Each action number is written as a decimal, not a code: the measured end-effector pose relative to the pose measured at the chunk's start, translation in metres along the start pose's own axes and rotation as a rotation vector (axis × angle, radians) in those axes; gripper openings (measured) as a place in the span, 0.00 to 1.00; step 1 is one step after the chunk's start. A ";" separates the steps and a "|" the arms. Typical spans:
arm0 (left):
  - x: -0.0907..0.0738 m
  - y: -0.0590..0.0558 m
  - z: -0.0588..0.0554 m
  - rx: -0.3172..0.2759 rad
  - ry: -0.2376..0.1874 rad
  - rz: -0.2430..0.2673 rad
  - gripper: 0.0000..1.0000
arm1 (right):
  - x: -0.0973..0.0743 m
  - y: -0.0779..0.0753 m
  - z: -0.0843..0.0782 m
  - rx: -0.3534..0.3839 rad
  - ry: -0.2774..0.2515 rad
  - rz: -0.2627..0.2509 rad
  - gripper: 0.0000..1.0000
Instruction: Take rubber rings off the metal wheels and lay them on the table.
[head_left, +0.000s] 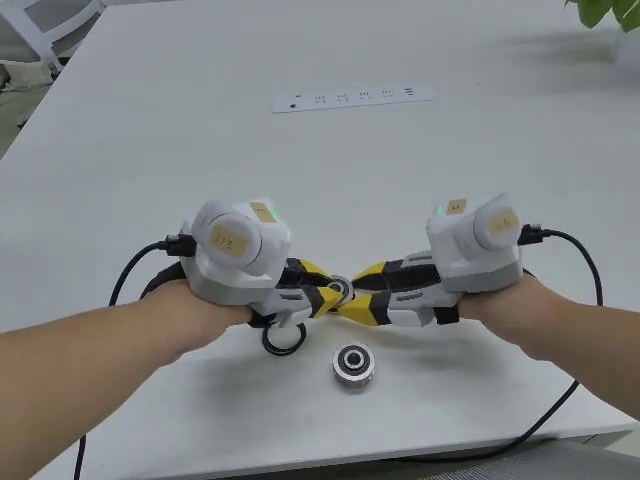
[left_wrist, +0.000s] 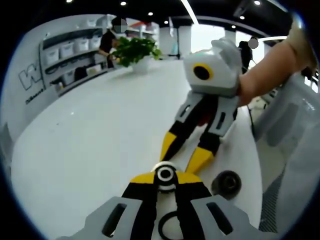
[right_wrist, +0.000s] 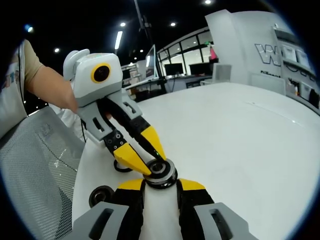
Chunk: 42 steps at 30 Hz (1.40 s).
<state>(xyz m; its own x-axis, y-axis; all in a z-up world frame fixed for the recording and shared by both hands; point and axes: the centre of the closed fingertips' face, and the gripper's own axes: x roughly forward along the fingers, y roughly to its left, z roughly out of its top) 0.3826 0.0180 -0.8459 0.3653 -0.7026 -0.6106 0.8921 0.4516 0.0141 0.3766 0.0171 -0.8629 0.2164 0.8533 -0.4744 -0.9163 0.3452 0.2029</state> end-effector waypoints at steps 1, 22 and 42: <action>0.000 0.000 0.000 0.000 0.000 0.001 0.14 | 0.000 0.000 0.000 0.000 0.001 -0.002 0.23; 0.002 0.001 -0.001 -0.001 -0.006 0.016 0.13 | -0.005 -0.004 -0.007 -0.006 0.040 -0.053 0.07; 0.002 -0.002 -0.001 0.004 -0.011 -0.015 0.13 | 0.002 0.011 -0.001 -0.083 0.040 0.049 0.24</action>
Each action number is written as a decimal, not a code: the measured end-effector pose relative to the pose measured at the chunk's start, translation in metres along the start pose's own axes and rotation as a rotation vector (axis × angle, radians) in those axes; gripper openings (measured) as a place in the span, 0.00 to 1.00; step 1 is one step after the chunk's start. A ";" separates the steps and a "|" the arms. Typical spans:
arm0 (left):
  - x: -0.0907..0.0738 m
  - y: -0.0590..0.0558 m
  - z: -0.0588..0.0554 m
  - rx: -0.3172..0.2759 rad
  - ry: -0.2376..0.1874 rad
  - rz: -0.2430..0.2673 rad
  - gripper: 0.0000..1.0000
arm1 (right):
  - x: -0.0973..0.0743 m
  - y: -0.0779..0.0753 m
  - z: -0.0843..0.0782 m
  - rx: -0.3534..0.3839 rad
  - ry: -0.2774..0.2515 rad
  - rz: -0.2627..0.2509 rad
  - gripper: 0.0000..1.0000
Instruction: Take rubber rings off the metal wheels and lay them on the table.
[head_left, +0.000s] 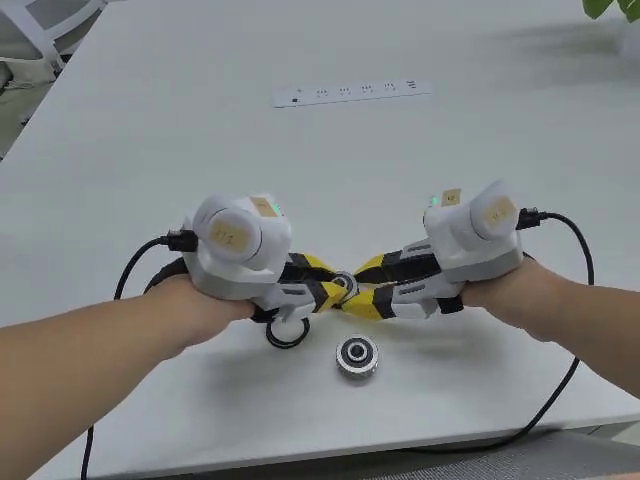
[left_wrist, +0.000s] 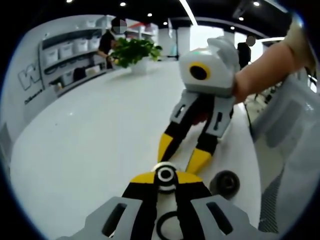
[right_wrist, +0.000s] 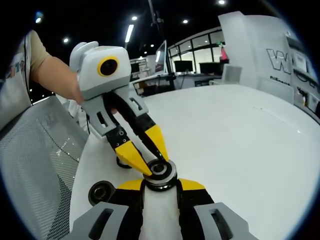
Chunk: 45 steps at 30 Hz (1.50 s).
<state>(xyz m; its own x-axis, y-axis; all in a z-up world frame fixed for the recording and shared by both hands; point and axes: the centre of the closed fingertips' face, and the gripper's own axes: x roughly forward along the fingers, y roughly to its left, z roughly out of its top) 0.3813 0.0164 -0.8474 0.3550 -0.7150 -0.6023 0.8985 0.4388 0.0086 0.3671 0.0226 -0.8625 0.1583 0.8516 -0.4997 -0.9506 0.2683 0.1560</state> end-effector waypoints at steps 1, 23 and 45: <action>0.000 0.000 0.000 0.003 0.000 0.000 0.13 | 0.000 0.001 0.000 0.008 0.000 -0.001 0.24; 0.000 0.000 0.000 -0.010 -0.003 0.032 0.13 | -0.011 -0.006 -0.009 0.086 0.021 -0.096 0.04; 0.000 -0.001 -0.001 -0.004 0.009 0.048 0.13 | -0.023 -0.016 0.003 0.405 -0.113 -0.110 0.00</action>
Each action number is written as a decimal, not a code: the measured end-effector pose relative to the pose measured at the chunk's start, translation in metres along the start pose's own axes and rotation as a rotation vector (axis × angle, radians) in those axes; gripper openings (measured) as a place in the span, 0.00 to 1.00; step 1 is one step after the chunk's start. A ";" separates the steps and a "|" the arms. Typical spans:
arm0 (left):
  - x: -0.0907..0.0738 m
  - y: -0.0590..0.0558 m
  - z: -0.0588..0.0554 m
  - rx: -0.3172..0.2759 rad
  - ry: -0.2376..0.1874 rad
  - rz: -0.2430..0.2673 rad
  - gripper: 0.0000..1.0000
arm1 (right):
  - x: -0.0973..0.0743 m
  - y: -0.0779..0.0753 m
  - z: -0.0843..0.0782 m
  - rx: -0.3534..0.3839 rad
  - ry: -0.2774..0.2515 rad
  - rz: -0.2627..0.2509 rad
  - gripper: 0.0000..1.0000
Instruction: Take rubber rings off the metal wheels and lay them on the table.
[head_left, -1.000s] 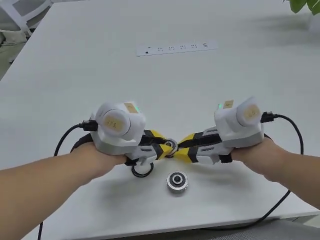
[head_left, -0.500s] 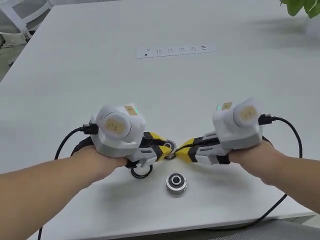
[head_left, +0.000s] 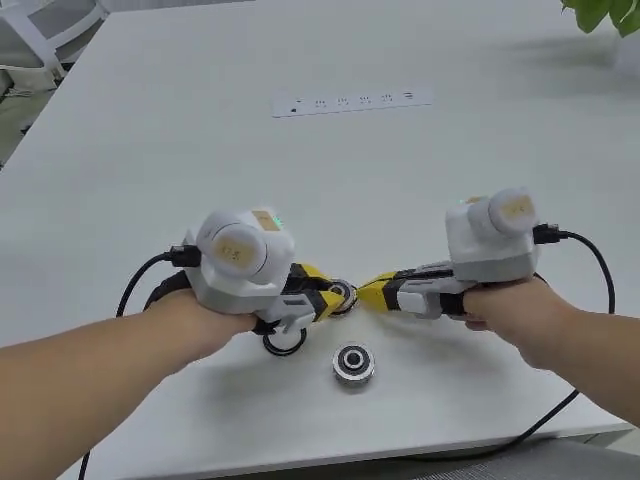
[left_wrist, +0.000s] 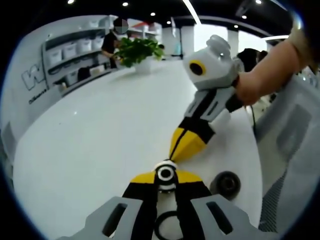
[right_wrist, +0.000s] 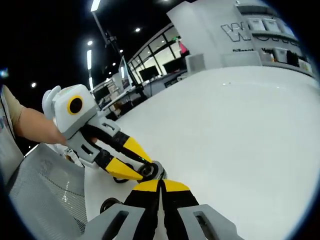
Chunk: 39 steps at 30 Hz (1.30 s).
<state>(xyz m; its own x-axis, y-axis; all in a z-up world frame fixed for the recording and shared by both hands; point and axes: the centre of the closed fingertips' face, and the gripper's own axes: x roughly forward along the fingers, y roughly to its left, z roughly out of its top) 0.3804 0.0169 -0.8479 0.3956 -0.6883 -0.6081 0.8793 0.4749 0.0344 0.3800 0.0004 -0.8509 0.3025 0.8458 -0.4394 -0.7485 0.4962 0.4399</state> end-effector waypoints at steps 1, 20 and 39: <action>0.000 0.000 0.000 0.000 0.001 0.000 0.13 | 0.001 0.000 -0.001 -0.001 0.001 -0.001 0.00; -0.001 -0.004 -0.001 0.022 0.020 0.007 0.12 | 0.001 0.013 0.003 0.077 -0.024 0.035 0.00; -0.001 -0.005 -0.001 0.027 0.022 0.006 0.12 | 0.010 0.034 0.013 0.055 -0.054 0.136 0.00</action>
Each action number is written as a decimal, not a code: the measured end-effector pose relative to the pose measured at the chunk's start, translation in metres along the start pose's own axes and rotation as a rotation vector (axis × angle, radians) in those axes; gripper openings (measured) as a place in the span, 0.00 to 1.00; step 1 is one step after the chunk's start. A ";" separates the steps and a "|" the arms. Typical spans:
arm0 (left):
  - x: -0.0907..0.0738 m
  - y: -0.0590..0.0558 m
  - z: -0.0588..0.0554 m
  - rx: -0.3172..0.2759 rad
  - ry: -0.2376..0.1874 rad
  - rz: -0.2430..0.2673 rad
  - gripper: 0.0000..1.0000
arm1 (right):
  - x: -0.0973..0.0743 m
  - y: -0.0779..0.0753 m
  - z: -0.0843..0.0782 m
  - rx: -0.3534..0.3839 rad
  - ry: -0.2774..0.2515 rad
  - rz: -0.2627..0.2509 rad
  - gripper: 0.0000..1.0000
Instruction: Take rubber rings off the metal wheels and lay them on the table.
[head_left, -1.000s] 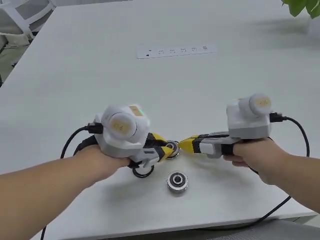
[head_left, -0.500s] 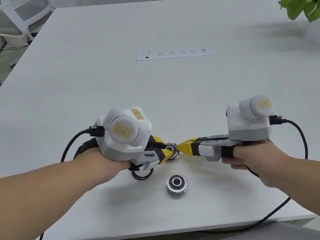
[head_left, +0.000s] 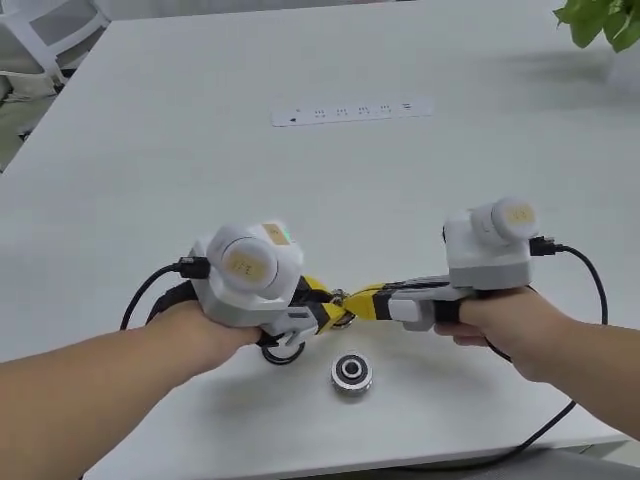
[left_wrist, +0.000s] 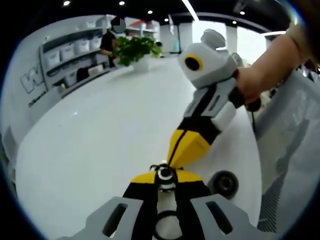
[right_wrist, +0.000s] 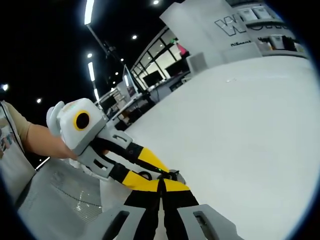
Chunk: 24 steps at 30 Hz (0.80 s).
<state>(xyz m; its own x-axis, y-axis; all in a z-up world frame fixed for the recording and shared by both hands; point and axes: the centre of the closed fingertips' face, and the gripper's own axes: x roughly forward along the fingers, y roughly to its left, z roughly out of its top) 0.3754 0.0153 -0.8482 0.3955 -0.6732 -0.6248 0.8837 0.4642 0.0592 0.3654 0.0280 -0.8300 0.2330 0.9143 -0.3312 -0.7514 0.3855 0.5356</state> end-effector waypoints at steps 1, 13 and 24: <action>-0.001 0.000 0.000 0.002 0.001 0.001 0.12 | 0.000 -0.002 -0.001 -0.012 0.020 -0.017 0.00; -0.001 0.000 0.000 -0.006 -0.002 0.006 0.12 | -0.006 -0.004 -0.003 -0.001 0.016 0.007 0.00; -0.001 0.000 0.000 0.000 0.003 0.015 0.13 | -0.010 -0.005 -0.003 0.010 0.014 -0.018 0.00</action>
<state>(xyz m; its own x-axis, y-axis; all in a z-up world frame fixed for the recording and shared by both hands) 0.3751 0.0159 -0.8478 0.4077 -0.6647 -0.6261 0.8778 0.4741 0.0683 0.3649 0.0166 -0.8323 0.2373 0.9054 -0.3519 -0.7410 0.4030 0.5371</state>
